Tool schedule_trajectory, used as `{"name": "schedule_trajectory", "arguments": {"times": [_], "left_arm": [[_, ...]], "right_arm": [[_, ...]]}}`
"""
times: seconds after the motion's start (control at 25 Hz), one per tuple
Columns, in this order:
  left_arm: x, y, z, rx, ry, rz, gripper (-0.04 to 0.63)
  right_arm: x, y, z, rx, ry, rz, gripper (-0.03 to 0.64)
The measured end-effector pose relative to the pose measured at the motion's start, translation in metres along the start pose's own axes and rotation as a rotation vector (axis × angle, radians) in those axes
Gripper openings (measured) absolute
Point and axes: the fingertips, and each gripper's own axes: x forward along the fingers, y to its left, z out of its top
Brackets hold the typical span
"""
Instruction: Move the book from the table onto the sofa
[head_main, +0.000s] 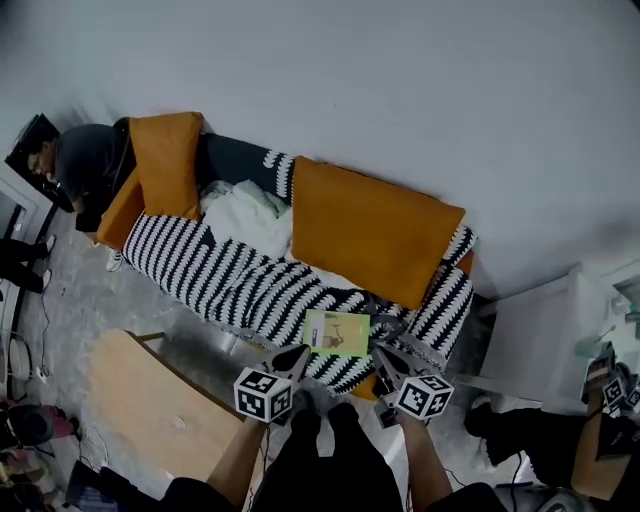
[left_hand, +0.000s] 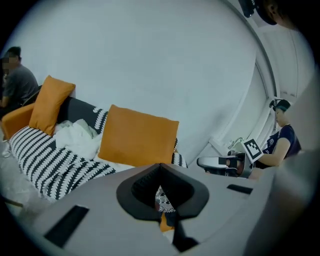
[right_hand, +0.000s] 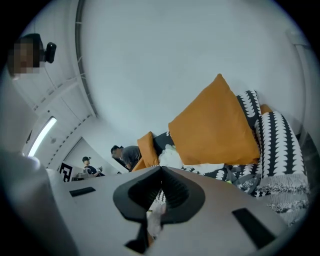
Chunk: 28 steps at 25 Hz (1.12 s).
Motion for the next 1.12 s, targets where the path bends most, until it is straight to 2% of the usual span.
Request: {"name": "schedule_trajectory", "arguments": {"times": [0.24, 0.36, 0.76, 0.92, 1.12], "left_arm": [[-0.023, -0.016, 0.010, 0.020, -0.028, -0.007, 0.015], [-0.032, -0.025, 0.017, 0.045, -0.067, -0.012, 0.015], [-0.059, -0.063, 0.069, 0.182, -0.225, -0.048, 0.015], [-0.069, -0.071, 0.079, 0.198, -0.264, -0.061, 0.015], [-0.078, -0.073, 0.080, 0.204, -0.283, -0.060, 0.015]], "right_arm": [[-0.012, 0.029, 0.006, -0.029, -0.018, 0.018, 0.021], [-0.018, 0.042, 0.011, -0.057, -0.047, 0.036, 0.021], [-0.037, 0.108, 0.043, -0.275, -0.183, 0.104, 0.021], [-0.042, 0.130, 0.046, -0.367, -0.213, 0.111, 0.021], [-0.044, 0.141, 0.043, -0.380, -0.232, 0.125, 0.021]]}}
